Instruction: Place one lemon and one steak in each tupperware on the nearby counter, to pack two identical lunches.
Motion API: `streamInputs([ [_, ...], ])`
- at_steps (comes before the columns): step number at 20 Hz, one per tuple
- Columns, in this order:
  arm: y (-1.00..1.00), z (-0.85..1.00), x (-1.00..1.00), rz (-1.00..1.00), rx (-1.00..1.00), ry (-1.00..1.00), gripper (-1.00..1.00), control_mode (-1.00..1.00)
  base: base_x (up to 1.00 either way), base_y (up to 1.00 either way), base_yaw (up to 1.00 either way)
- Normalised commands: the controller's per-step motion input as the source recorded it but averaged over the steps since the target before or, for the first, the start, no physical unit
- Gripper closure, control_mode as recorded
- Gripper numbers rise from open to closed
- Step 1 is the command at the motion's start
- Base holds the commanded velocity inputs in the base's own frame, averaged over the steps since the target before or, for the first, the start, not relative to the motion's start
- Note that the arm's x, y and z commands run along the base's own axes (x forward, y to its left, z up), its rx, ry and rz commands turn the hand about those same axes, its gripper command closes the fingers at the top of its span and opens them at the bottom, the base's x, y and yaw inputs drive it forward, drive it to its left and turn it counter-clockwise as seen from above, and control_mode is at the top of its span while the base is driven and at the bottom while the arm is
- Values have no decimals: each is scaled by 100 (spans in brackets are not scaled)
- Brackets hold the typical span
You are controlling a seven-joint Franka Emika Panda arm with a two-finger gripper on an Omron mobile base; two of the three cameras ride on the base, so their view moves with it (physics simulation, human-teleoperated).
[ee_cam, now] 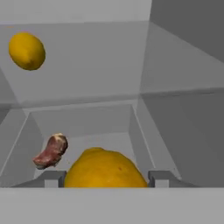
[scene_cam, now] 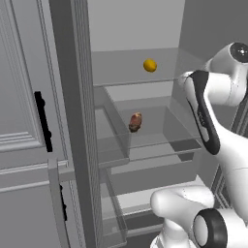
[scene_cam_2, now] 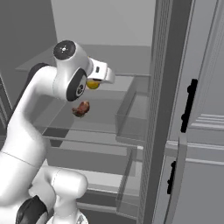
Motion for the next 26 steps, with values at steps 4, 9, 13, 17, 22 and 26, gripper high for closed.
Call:
streamInputs([
  [4, 36, -89, -100, 5, -5, 29, 100, -100, 0, 0, 0],
  [9, 32, -63, -80, 6, -1, 16, 100, 100, -20, 5, 3],
  [13, 0, 0, 0, 0, 0, 0, 100, 100, -100, 17, 17],
  [17, 0, 0, 0, 0, 0, 0, 100, 100, -100, 22, 17],
  [22, 0, 0, 0, 0, 0, 0, 100, 100, -100, 38, 30],
  [26, 0, 0, 0, 0, 0, 0, 100, 100, -89, 87, 54],
])
